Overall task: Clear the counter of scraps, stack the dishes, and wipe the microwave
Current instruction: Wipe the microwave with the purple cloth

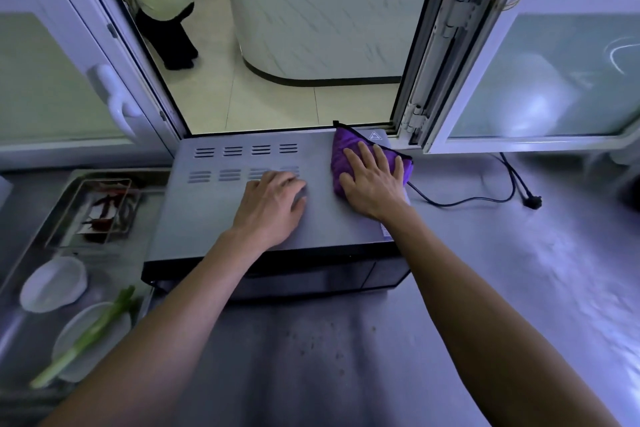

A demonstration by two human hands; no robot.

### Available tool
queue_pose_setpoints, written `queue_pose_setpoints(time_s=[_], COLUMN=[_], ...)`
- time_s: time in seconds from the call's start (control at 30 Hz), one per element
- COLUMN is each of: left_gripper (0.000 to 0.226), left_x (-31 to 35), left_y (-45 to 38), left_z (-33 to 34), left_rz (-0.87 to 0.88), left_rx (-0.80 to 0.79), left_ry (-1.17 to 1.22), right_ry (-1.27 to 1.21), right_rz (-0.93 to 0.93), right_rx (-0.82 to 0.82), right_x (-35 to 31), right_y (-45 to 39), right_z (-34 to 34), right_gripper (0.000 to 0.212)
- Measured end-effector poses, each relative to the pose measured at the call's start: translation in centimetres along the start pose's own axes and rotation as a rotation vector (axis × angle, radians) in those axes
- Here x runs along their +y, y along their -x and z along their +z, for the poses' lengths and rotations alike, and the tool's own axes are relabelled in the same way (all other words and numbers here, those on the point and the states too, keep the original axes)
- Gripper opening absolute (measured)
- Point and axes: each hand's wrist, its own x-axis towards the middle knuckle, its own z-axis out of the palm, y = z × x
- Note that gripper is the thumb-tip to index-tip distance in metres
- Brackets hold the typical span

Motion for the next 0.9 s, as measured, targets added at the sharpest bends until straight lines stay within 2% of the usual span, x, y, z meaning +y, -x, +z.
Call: queue_pose_setpoints(time_s=[0.27,0.53,0.9], left_gripper=[0.035,0.030,0.031], left_x=[-5.6,-13.9,-21.4], left_y=[0.0,3.0,8.4], left_z=[-1.1,-2.9,-4.3], left_rz=[-0.023,-0.113,-0.198], left_rx=[0.025,0.065,0.120], left_ry=[0.026,0.022,0.090], right_ry=[-0.016,0.008,0.012], right_rz=[-0.027,-0.108,-0.237], right_rx=[-0.015,-0.034,-0.068], right_x=[-5.1,-13.6,-25.0], right_y=[-3.2,-5.0,-6.3], right_z=[1.5,3.5,7.0], right_gripper=[0.066,0.063,0.067])
